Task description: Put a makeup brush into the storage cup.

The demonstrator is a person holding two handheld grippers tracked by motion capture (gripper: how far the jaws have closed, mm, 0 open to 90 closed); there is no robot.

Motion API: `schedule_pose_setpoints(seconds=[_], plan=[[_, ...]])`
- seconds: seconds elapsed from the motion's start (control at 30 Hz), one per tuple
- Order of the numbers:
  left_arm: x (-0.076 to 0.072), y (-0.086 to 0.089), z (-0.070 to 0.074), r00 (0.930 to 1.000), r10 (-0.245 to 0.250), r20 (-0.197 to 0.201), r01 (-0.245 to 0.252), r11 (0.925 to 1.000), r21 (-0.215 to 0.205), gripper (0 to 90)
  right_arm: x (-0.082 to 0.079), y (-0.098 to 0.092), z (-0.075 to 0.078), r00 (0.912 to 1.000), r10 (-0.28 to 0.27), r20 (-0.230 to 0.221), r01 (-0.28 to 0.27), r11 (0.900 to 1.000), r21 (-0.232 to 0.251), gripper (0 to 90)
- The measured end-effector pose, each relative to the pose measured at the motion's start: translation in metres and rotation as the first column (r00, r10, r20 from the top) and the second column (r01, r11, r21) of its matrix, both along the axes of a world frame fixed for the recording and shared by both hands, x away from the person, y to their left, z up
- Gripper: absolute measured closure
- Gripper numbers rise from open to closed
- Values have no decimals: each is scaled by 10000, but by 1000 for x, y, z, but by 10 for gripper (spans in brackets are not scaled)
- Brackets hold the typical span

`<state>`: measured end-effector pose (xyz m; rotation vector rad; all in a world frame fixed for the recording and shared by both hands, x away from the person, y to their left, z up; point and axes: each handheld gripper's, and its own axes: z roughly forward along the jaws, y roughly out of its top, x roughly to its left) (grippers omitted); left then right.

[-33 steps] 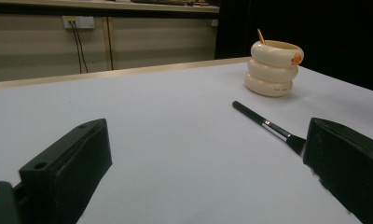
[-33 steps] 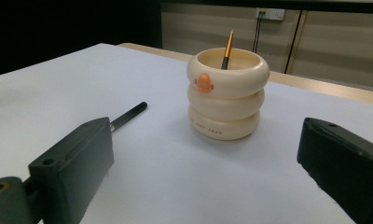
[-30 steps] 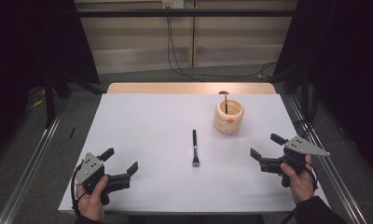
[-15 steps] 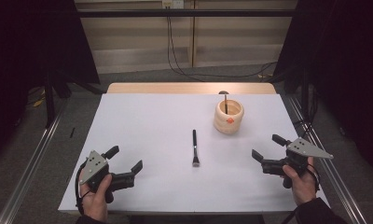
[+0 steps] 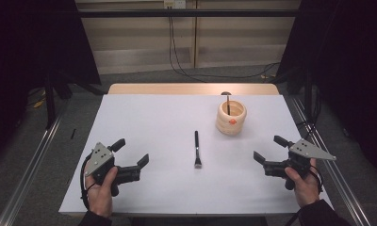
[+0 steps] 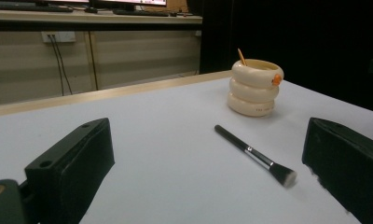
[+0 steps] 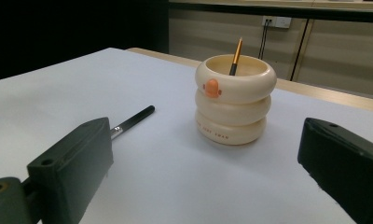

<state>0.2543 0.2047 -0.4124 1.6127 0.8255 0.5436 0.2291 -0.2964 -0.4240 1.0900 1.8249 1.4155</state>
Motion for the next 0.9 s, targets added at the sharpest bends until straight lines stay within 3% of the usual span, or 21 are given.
schedule_pose_setpoints(seconds=[0.5,0.9], plan=[[20,-32,6,9970,-767,22,767,9970,-61,27,0,1,0,10000,-34,77,34,10000,52,29],[37,-49,15,9948,-1015,10,1015,9948,-23,4,1,1,0,9999,79,68,-79,10000,32,29]])
